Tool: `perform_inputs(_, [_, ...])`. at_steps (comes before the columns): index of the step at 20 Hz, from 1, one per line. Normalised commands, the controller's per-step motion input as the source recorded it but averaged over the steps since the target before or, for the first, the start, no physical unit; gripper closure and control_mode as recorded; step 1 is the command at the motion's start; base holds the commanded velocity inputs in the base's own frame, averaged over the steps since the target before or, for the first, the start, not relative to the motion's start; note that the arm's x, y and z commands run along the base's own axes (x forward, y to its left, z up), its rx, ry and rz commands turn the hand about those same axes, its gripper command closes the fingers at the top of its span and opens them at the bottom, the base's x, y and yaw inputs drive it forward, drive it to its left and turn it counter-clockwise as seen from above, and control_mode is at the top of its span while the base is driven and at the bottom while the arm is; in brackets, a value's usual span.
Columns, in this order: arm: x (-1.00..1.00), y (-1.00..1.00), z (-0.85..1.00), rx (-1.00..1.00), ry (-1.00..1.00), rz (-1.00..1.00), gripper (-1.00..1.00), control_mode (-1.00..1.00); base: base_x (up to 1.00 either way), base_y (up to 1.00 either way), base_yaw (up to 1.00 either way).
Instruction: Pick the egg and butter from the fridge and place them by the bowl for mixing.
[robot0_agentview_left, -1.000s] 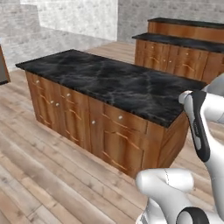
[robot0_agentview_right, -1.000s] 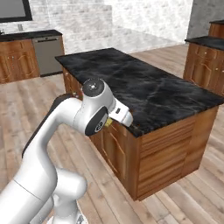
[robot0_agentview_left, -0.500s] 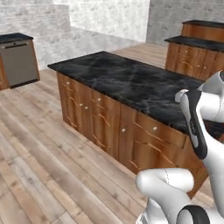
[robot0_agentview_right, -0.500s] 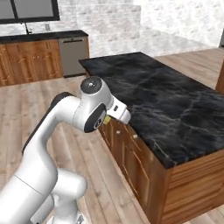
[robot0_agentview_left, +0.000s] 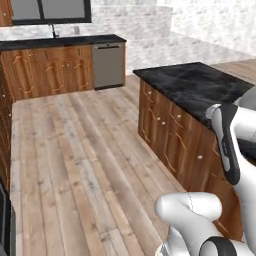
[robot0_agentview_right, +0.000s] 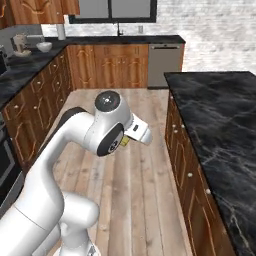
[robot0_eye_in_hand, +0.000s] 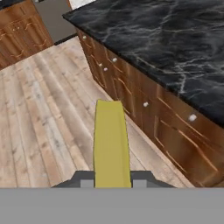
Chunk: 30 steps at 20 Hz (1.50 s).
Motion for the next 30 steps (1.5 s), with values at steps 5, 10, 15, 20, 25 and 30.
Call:
perform_inputs(5, [0.00,0.00,0.00,0.00,0.00,0.00,1.00,1.00,0.74,0.07,0.34])
perform_inputs(10, [0.00,0.00,0.00,0.00,0.00,0.00,1.00,1.00,0.89,0.00,0.13])
perform_inputs(15, [0.00,0.00,0.00,0.00,0.00,0.00,1.00,1.00,0.90,0.00,0.12])
perform_inputs(20, [0.00,0.00,0.00,0.00,0.00,0.00,1.00,1.00,0.90,0.00,0.10])
perform_inputs(25, [0.00,0.00,0.00,0.00,0.00,0.00,1.00,1.00,0.90,0.00,0.10])
perform_inputs(30, [0.00,0.00,0.00,0.00,0.00,0.00,1.00,1.00,0.90,0.00,0.11])
